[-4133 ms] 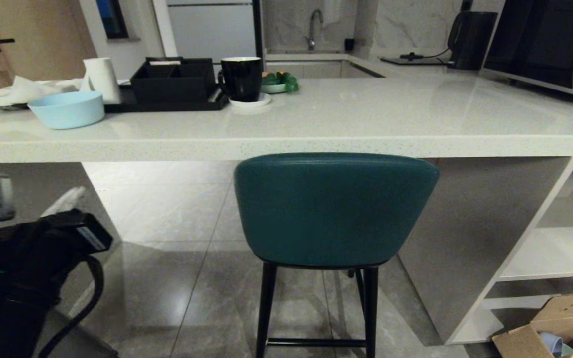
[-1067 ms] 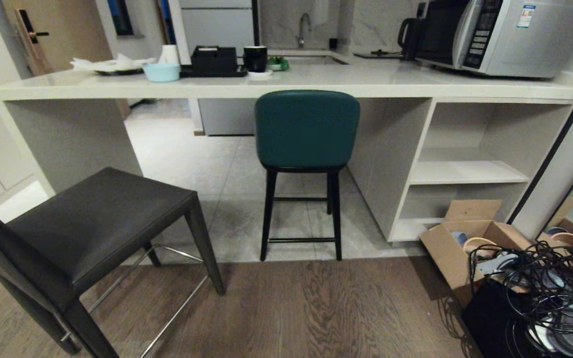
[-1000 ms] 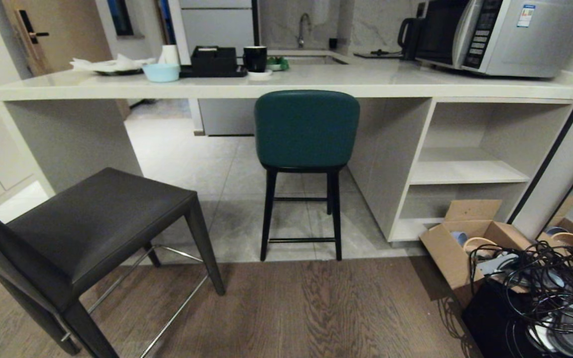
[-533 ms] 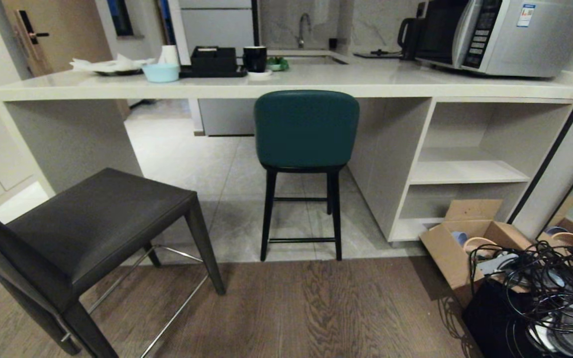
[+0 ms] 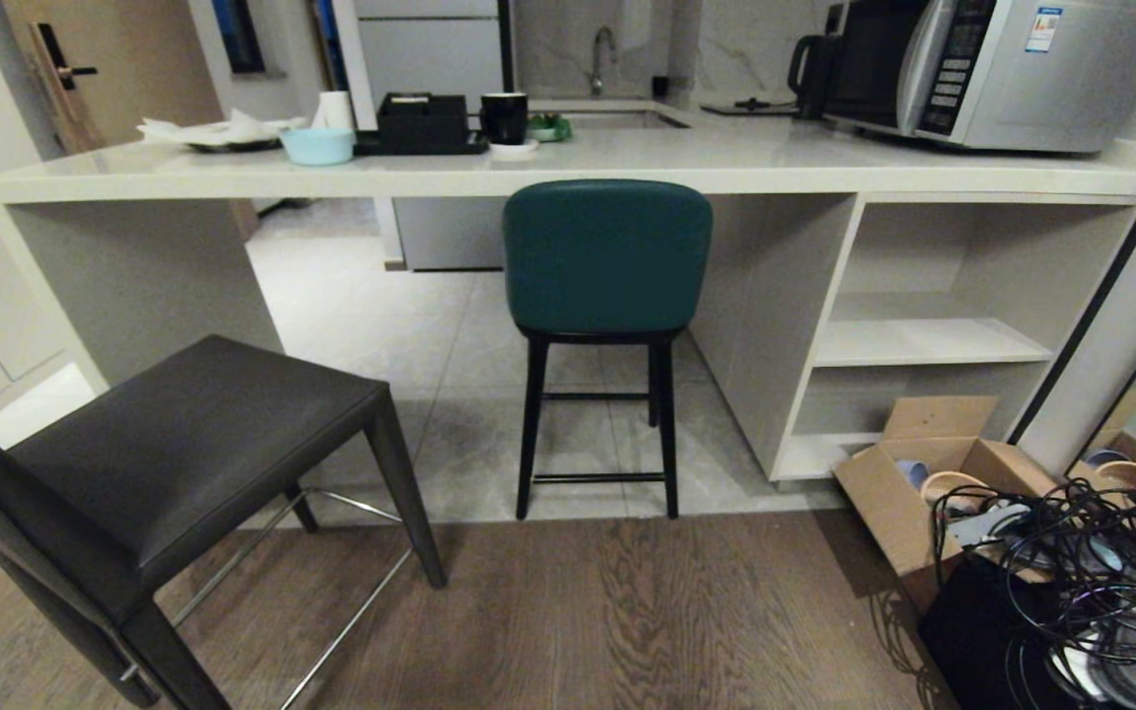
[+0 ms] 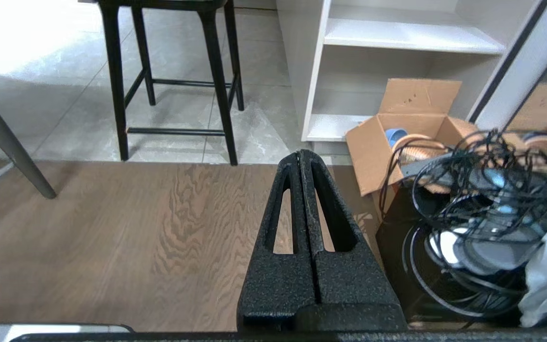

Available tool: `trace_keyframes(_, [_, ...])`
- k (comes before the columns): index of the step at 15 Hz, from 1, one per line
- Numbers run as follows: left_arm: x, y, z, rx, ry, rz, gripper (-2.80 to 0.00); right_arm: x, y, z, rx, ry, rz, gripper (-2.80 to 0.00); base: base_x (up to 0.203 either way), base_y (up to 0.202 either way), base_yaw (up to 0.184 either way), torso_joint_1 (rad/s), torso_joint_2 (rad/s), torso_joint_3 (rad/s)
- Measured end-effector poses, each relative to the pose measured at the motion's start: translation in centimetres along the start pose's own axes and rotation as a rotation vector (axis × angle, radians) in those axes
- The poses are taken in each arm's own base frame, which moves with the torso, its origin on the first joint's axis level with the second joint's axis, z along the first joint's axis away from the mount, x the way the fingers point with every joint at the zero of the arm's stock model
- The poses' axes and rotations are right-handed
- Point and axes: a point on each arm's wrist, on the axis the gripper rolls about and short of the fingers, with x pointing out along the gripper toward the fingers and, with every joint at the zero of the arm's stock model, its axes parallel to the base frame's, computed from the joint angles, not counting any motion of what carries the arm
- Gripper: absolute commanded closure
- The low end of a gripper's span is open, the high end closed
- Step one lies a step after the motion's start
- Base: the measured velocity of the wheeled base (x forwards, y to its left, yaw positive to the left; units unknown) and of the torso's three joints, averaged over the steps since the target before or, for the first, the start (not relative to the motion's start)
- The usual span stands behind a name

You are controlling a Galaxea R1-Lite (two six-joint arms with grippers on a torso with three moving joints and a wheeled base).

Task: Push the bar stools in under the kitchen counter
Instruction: Push the gray chair back under the dining table

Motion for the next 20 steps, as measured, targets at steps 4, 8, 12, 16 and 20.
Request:
trace_keyframes(4, [0.0, 0.0, 0.01, -0.042, -0.001, 0.002, 0.0, 0.0, -0.06, 0.01, 0.062, 0.0, -0.023, 0.0, 0.0, 0.0, 0.0, 0.0, 0.0, 0.0])
trace_keyframes(8, [0.0, 0.0, 0.03, -0.055, -0.003, 0.002, 0.0, 0.0, -0.06, 0.01, 0.063, -0.001, -0.02, 0.0, 0.0, 0.024, -0.004, 0.0, 0.0, 0.001])
trace_keyframes(12, [0.0, 0.0, 0.02, -0.054, -0.003, 0.002, 0.0, 0.0, -0.05, 0.01, 0.062, -0.001, -0.022, 0.0, 0.0, 0.191, -0.002, 0.004, 0.0, 0.003])
trace_keyframes(16, [0.0, 0.0, 0.03, -0.053, -0.003, 0.002, 0.0, 0.0, -0.05, 0.02, 0.063, -0.002, -0.021, 0.0, 0.0, 0.059, 0.0, 0.0, 0.0, 0.002])
trace_keyframes(20, [0.0, 0.0, 0.02, -0.053, -0.002, 0.001, 0.0, 0.0, -0.05, 0.02, 0.063, -0.002, -0.022, 0.0, 0.0, 0.0, 0.0, 0.0, 0.0, 0.0])
